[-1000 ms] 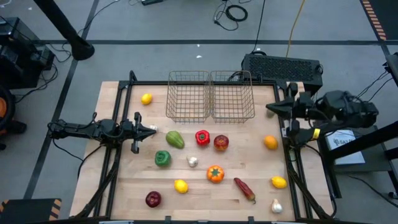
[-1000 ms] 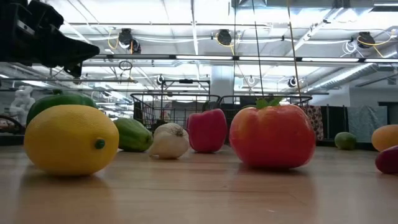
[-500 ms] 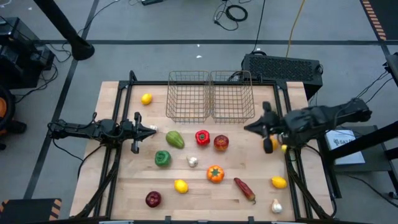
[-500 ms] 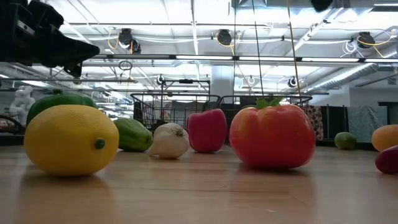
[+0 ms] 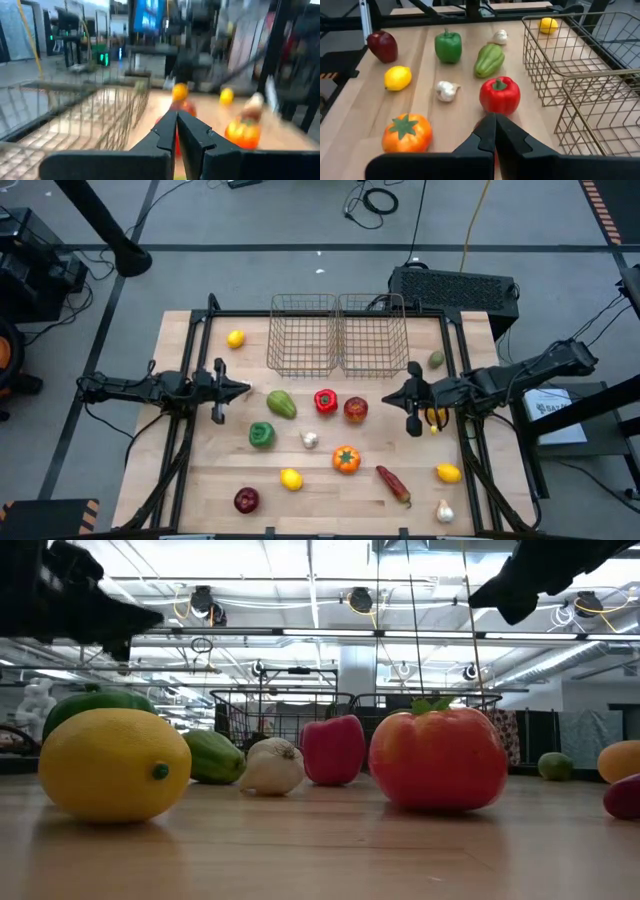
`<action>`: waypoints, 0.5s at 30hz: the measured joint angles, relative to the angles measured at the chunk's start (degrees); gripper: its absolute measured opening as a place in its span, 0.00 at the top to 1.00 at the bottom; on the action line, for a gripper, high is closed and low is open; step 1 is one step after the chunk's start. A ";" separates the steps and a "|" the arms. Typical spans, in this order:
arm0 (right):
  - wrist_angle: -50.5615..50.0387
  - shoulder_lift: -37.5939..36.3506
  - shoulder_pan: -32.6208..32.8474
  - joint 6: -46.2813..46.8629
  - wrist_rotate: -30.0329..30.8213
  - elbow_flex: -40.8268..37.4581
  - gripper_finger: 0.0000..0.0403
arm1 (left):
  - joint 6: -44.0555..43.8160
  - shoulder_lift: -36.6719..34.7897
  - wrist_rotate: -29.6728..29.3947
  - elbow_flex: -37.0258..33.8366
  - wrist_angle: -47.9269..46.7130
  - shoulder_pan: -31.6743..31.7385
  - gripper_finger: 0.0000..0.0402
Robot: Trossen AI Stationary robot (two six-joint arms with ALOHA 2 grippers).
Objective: Sort produce into baskets
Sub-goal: Put the top apple into the right mesh basket
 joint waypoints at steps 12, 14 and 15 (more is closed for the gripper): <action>0.80 1.21 0.00 -0.79 0.11 0.00 1.00 | 6.67 14.73 -7.55 26.41 -0.89 -0.02 0.94; 0.81 1.72 0.00 -1.74 0.11 0.00 1.00 | 5.60 21.43 -7.14 32.89 -2.27 -0.02 0.94; 0.81 1.96 0.00 -2.20 0.11 0.00 1.00 | 5.48 24.95 -6.47 35.99 -3.28 -0.12 0.94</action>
